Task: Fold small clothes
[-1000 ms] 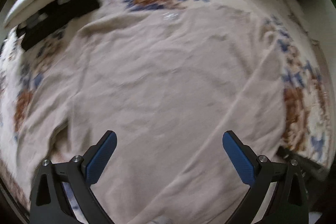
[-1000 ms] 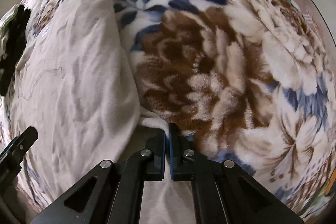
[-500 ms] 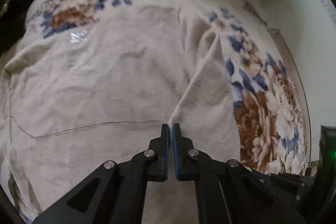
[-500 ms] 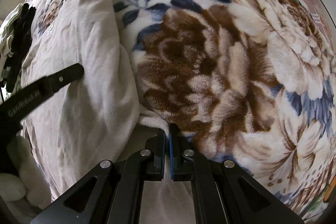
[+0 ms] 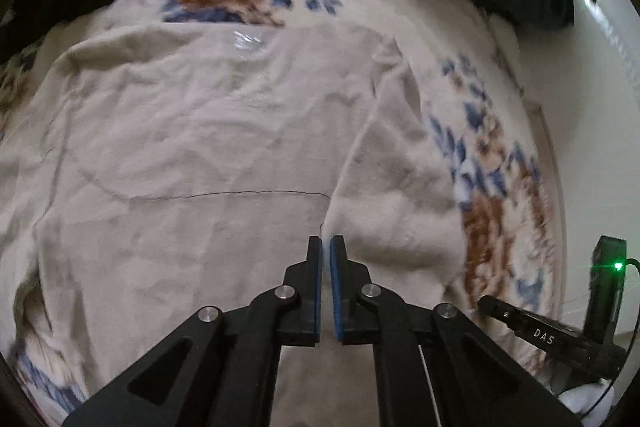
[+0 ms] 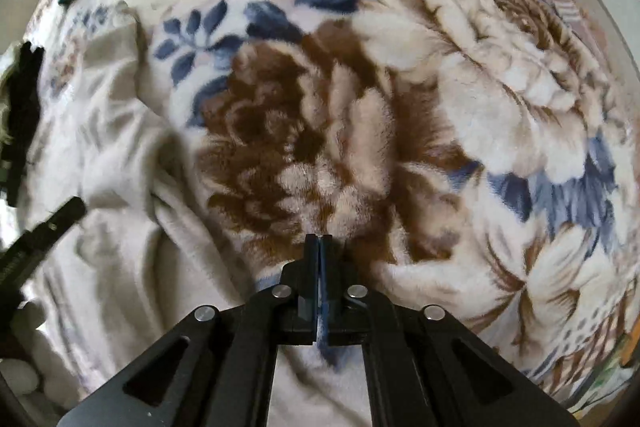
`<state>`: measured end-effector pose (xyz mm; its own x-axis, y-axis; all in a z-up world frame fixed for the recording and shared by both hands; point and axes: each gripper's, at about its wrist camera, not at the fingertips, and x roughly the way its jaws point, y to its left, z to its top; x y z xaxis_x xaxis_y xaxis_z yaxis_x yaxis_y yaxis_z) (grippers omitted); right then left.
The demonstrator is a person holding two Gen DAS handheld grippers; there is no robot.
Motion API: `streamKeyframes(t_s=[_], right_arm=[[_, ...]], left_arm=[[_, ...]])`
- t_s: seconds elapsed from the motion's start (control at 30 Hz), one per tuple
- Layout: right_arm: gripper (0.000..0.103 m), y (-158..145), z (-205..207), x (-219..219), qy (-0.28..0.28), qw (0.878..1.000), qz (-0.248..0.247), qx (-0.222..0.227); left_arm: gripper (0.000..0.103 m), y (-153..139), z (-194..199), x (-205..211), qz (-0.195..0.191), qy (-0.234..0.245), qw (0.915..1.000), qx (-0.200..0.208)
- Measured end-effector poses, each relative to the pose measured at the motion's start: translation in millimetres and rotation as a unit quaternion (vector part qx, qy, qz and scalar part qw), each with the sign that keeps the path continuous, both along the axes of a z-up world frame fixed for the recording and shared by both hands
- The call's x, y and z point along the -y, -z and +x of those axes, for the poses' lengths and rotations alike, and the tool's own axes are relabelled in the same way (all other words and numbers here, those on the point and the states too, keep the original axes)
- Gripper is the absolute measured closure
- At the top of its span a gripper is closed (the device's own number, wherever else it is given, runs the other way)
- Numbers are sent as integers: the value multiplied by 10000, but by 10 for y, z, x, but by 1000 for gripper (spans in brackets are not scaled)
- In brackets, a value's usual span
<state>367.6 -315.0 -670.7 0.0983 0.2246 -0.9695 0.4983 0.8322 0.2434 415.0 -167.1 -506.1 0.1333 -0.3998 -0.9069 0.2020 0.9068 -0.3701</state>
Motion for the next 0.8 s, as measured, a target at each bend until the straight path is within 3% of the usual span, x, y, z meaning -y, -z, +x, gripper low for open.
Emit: streamKeyframes(t_s=[0.03, 0.07, 0.1, 0.13, 0.17, 0.2, 0.3, 0.33, 0.47, 0.57, 0.67, 0.7, 0.77, 0.8], right_arm=[[98, -83, 30, 4, 12, 9998, 174, 94], [94, -114, 60, -20, -1, 9995, 265, 161], [82, -196, 104, -66, -73, 9990, 364, 249], [68, -249, 140, -80, -130, 9988, 395, 267], [63, -298, 154, -113, -198, 9983, 469, 276], [56, -337, 158, -189, -320, 9967, 708, 254], [54, -362, 47, -424, -479, 9910, 1246, 52], [54, -355, -42, -566, -573, 9874, 1472, -98], [54, -157, -371, -1010, -590, 9759, 2018, -592], [54, 49, -587, -1221, -139, 9630, 2508, -973], [54, 207, -763, -1391, 419, 9475, 2944, -1179], [56, 223, -803, -1430, 563, 9460, 2970, -1169], [91, 192, -838, -1504, 555, 9521, 2831, -1013], [99, 123, -842, -1549, 376, 9615, 2560, -924]], left_arm=[[91, -48, -19, -88, -83, -128, 9999, -33], [68, -88, -48, -163, -126, -230, 9996, -43], [50, -137, -93, -258, -122, -341, 9993, -38], [17, -172, -136, -330, -97, -431, 9990, 2], [11, -236, -223, -471, -64, -549, 9984, 91], [11, -285, -292, -580, -29, -621, 9980, 140], [11, -392, -547, -947, 446, -770, 9959, 153], [11, -404, -675, -1092, 684, -852, 9940, 92], [11, -282, -1067, -1442, 1033, -1304, 9855, -346], [11, -161, -1311, -1540, 1546, -1473, 9756, -504], [11, -83, -1452, -1664, 1684, -1619, 9701, -652], [11, -79, -1475, -1707, 1696, -1656, 9692, -663], [11, -83, -1513, -1824, 1766, -1720, 9670, -639], [11, -92, -1524, -1875, 1789, -1746, 9663, -615]])
